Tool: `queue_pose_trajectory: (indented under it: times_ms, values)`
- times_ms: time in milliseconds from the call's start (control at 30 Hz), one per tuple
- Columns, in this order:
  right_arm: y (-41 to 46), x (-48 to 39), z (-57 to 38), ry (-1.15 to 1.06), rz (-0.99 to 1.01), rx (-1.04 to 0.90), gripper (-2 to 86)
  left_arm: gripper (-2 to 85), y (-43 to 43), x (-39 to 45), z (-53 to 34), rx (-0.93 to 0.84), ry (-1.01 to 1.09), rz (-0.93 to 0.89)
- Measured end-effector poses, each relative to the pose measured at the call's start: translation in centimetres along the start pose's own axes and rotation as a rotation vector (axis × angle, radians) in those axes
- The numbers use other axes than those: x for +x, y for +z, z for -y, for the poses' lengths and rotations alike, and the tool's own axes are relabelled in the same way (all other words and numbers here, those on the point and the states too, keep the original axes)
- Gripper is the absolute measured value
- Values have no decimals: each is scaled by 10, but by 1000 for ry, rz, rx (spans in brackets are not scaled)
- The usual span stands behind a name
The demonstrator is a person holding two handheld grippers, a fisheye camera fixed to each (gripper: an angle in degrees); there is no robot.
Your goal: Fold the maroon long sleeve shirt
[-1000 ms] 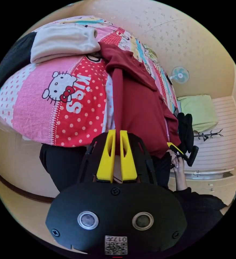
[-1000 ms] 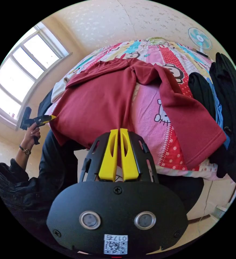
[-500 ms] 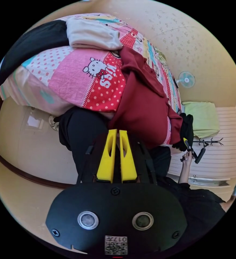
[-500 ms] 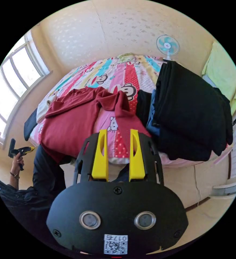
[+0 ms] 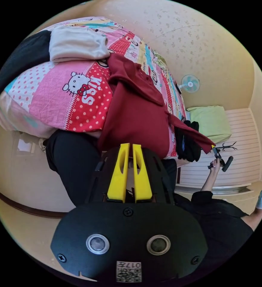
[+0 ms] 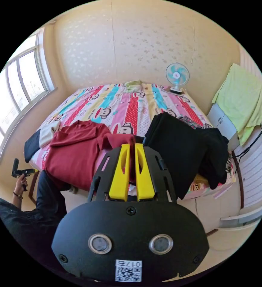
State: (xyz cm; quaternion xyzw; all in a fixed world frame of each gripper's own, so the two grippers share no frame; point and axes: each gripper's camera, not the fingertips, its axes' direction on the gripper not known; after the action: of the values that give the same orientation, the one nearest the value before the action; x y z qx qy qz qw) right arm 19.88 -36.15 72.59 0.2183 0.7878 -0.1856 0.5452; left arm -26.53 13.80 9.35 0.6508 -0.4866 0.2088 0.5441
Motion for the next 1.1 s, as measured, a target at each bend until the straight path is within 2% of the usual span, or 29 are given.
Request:
queue_pose_trajectory:
  times_ms: [133, 233, 300, 433, 533, 600, 700, 767, 800, 867, 933, 1033, 1100]
  values:
    - [-11, 60, 20, 17, -139, 85, 35, 6, 4, 3, 6, -15, 23, -27]
    - [5, 81, 9, 4, -86, 133, 34, 8, 3, 4, 5, -14, 27, -61]
    - [7, 79, 5, -19, -37, 186, 33, 9, 0, 0, 6, -25, 21, -52]
    - [-9, 41, 32, -189, -110, 281, 29, 9, -3, -10, 11, -59, -4, -40]
    - [-36, 24, 38, -297, -28, 409, 28, 9, -9, -11, 15, -56, -2, -66]
    - [-40, 27, 23, -317, 7, 423, 28, 8, -13, -11, 13, -33, 1, -71]
    - [-2, 65, -29, -116, -114, 304, 28, 8, -11, -22, 7, -36, -36, -93]
    - [33, 110, -77, 215, -90, 114, 28, 8, -7, -29, 6, -76, -56, -123]
    - [29, 115, -90, 241, -18, 162, 31, 9, -5, -33, 7, -102, -59, -130]
    - [-2, 129, -130, 459, 155, 361, 57, 12, -8, -33, 11, -122, -50, -105]
    - [-17, 131, -144, 587, 261, 447, 85, 19, -12, -31, 17, -121, -40, -75]
    - [-19, 120, -129, 639, 490, 431, 119, 25, -16, -26, 29, -95, -23, -108]
    - [-10, 99, -111, 620, 531, 355, 139, 27, -12, -20, 38, -101, -7, -152]
